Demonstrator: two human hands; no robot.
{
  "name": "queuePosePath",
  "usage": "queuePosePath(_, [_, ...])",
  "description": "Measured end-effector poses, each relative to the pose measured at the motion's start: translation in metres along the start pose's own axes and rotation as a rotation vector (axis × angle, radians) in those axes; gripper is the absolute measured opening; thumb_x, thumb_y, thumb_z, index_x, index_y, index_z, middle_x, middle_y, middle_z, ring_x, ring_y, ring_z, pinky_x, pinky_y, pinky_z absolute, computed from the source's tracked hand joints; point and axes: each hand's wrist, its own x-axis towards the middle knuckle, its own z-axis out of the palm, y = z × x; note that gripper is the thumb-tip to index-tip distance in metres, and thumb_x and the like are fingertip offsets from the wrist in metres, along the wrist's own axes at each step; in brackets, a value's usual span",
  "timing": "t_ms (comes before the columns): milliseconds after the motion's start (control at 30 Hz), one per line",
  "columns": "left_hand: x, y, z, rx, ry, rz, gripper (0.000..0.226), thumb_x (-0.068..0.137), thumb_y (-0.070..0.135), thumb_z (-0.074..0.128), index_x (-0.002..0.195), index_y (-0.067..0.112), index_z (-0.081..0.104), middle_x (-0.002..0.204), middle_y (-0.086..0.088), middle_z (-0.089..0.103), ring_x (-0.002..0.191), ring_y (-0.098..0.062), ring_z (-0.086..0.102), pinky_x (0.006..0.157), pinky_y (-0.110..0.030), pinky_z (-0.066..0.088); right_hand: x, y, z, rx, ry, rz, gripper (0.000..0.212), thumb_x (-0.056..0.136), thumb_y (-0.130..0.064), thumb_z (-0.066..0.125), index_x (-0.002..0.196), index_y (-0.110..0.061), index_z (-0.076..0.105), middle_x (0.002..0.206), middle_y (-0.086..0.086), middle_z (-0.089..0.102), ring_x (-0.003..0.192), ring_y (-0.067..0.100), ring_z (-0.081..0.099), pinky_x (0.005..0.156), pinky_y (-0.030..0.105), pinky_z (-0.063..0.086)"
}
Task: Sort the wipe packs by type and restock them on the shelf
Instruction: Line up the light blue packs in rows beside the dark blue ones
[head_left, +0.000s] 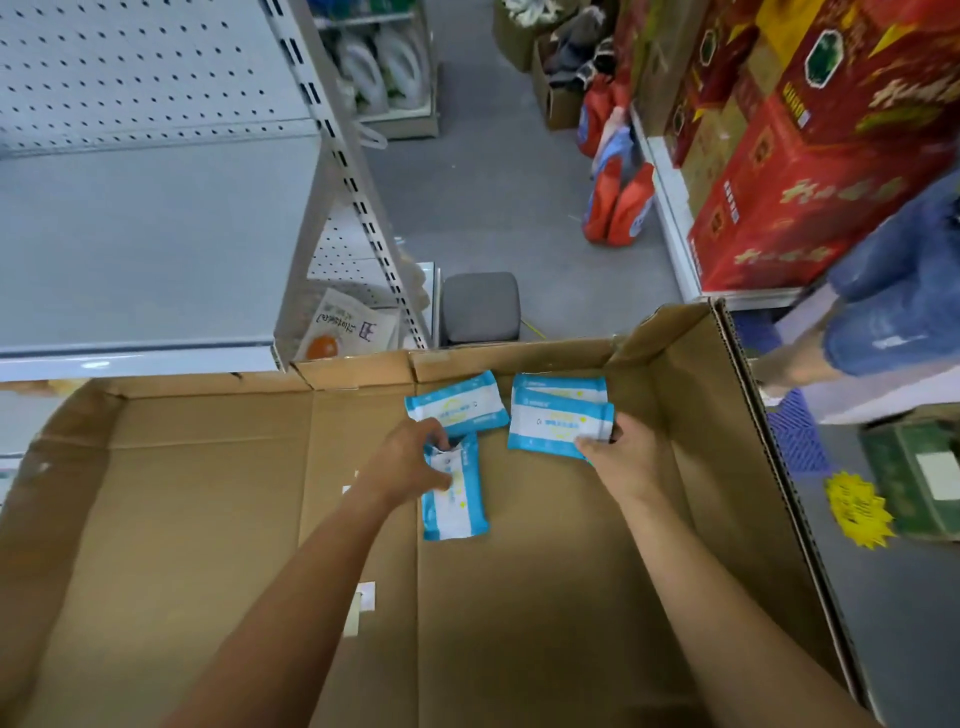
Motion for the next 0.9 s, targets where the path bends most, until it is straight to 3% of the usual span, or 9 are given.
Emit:
queuePosePath(100, [-0.005, 0.001, -0.008, 0.014, -0.039, -0.017, 0.042, 0.067, 0.01, 0.088, 0.086, 0.026, 0.054, 0.098, 0.003, 0.058, 0.088, -0.019, 0.057, 0.067, -0.024, 0.046, 0.002, -0.008, -0.007, 0.049, -0.085, -0.018, 0.025, 0.083, -0.004, 0.076, 0.103, -0.014, 0.067, 0.105, -0.001, 0.071, 0.09, 0.013, 0.069, 0.077, 0.027, 0.058])
queuePosePath(233, [-0.024, -0.013, -0.022, -0.069, -0.15, -0.139, 0.068, 0.076, 0.008, 0.084, 0.133, 0.024, 0.052, 0.12, 0.003, 0.055, 0.076, -0.017, 0.069, 0.055, -0.025, 0.056, -0.006, -0.023, -0.004, 0.131, -0.201, -0.053, 0.03, 0.086, -0.001, 0.073, 0.111, -0.015, 0.063, 0.109, 0.0, 0.07, 0.092, 0.013, 0.07, 0.073, 0.031, 0.062])
queuePosePath(333, [-0.042, -0.031, -0.03, -0.27, -0.049, -0.186, 0.034, 0.084, 0.009, 0.078, 0.114, 0.012, 0.063, 0.106, -0.008, 0.069, 0.08, -0.017, 0.072, 0.064, -0.037, 0.063, -0.019, -0.037, 0.006, 0.212, -0.281, -0.053, 0.028, 0.09, 0.001, 0.068, 0.113, -0.013, 0.062, 0.107, 0.0, 0.07, 0.089, 0.008, 0.069, 0.065, 0.021, 0.06])
queuePosePath(400, [-0.062, -0.04, -0.037, -0.428, 0.059, -0.203, 0.017, 0.088, 0.012, 0.075, 0.104, 0.012, 0.067, 0.1, -0.01, 0.073, 0.085, -0.021, 0.073, 0.071, -0.037, 0.063, -0.032, -0.049, 0.014, 0.244, -0.331, -0.051, 0.024, 0.092, 0.001, 0.065, 0.11, -0.014, 0.062, 0.101, -0.003, 0.07, 0.085, 0.005, 0.068, 0.062, 0.018, 0.058])
queuePosePath(567, [-0.11, -0.083, -0.065, -0.692, 0.315, -0.252, 0.018, 0.084, 0.02, 0.08, 0.098, 0.011, 0.073, 0.092, -0.004, 0.078, 0.088, -0.022, 0.075, 0.081, -0.038, 0.061, -0.07, -0.079, 0.052, 0.199, -0.416, -0.203, 0.017, 0.091, -0.003, 0.067, 0.106, -0.012, 0.068, 0.106, 0.006, 0.074, 0.088, 0.014, 0.072, 0.071, 0.029, 0.061])
queuePosePath(700, [-0.158, -0.118, -0.1, -0.83, 0.496, -0.219, 0.009, 0.086, 0.016, 0.078, 0.091, 0.014, 0.071, 0.081, 0.003, 0.078, 0.084, -0.017, 0.075, 0.07, -0.023, 0.06, -0.114, -0.111, 0.092, 0.111, -0.469, -0.311, 0.012, 0.092, -0.013, 0.07, 0.101, -0.02, 0.067, 0.1, -0.006, 0.073, 0.086, 0.002, 0.069, 0.066, 0.015, 0.055])
queuePosePath(900, [-0.235, -0.217, -0.155, -1.011, 0.641, -0.152, 0.03, 0.086, 0.02, 0.078, 0.11, 0.006, 0.069, 0.107, -0.01, 0.076, 0.098, -0.027, 0.074, 0.089, -0.047, 0.058, -0.192, -0.154, 0.183, 0.086, -0.504, -0.408, 0.014, 0.091, -0.014, 0.071, 0.102, -0.02, 0.067, 0.099, -0.007, 0.073, 0.087, 0.002, 0.069, 0.07, 0.015, 0.055])
